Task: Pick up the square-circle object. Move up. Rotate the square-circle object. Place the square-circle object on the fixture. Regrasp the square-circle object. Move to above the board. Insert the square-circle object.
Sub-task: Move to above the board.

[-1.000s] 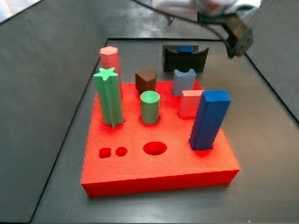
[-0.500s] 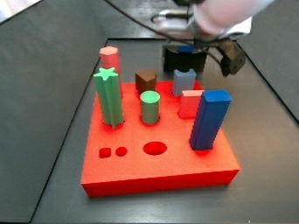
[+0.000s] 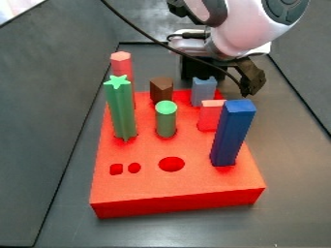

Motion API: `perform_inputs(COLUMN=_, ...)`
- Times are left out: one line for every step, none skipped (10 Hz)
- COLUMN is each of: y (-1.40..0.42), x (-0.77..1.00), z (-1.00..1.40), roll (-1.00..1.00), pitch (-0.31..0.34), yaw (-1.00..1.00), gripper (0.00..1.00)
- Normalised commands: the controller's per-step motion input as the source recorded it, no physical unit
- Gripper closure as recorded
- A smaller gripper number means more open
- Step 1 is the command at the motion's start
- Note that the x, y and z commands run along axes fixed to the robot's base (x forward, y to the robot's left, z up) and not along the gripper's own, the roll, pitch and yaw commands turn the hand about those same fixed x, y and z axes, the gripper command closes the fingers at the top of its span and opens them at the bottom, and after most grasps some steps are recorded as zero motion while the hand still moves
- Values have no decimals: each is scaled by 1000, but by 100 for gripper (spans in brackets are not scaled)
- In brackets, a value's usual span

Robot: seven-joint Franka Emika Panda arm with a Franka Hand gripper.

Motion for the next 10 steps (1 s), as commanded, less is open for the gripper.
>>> perform_inputs(y=-58, x=240, z=1000, roll=-120, pitch=137, yaw=303, gripper=100)
perform_inputs(y=-52, x=224, z=1000, roll=-98, pitch=130, yaw=254, gripper=100)
perform_inputs(y=-51, x=219, z=1000, roll=-71, pitch=69, yaw=231, gripper=100)
perform_inputs(y=-52, x=216, z=1000, roll=-39, pitch=25, yaw=210, gripper=100)
perform_inputs(y=-52, x=212, z=1000, roll=-17, pitch=-2, yaw=182, gripper=100)
perform_inputs(y=-53, x=208, z=1000, roll=-4, pitch=-18, yaw=138, gripper=100)
perform_inputs(y=-53, x=204, z=1000, roll=1, pitch=-15, yaw=103, gripper=100)
perform_inputs(y=-53, x=196, z=1000, roll=3, pitch=-1, yaw=62, gripper=100)
perform_inputs(y=-54, x=194, z=1000, roll=1, pitch=7, yaw=51, gripper=100)
perform_inputs(y=-53, x=186, z=1000, roll=-4, pitch=32, yaw=30, gripper=100)
